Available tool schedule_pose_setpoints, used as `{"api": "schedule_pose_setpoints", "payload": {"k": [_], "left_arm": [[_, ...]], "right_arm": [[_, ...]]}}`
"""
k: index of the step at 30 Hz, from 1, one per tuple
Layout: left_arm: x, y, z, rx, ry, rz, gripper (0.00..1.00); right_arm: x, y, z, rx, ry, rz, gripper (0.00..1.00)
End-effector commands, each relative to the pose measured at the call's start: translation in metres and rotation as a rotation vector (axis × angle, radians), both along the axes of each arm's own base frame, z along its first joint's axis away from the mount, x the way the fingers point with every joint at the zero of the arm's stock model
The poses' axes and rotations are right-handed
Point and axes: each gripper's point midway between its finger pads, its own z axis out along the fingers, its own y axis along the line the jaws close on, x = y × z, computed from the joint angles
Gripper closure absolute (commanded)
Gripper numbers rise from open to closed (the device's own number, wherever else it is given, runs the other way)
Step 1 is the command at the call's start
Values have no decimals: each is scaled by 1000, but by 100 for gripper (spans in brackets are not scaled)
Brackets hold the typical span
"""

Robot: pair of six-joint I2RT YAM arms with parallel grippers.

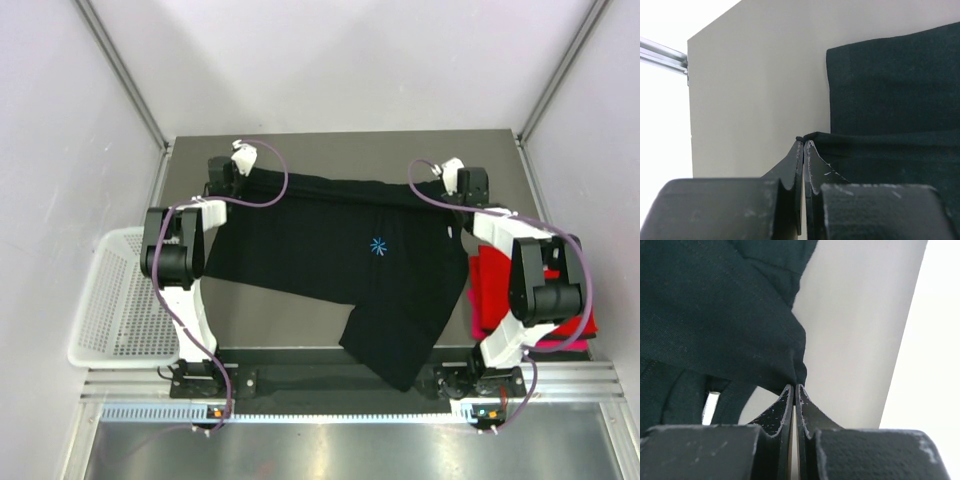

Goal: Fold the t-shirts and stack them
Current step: Fold the tshirt

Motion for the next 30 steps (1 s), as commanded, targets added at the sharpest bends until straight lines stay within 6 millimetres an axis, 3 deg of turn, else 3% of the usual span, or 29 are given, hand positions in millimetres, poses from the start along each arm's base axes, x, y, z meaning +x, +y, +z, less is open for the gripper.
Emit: {"api": "schedule_pose_setpoints", "payload": {"k": [1,18,22,23,25,26,30], "left_arm": [[-2,23,35,9,-67,75,100],[-17,32,23,44,-25,111,100],[-23,35,23,55,-14,129,67],[-23,38,28,55,-36,146,57],[-24,37,49,38,-87,150,50],[-23,36,62,27,-122,147,38],[-12,8,112,-97,-185,39,37]], "right_arm": [[-14,-31,20,-51,-24,-102,100],[-46,-8,-7,23,83,6,100],[-51,1,-9,52,104,52,100],[-53,3,-9,61,113,60,100],[-53,8,-9,73,118,79,100],[-53,9,-9,74,119,84,100],[-52,14,-12,81,138,111,98]]}}
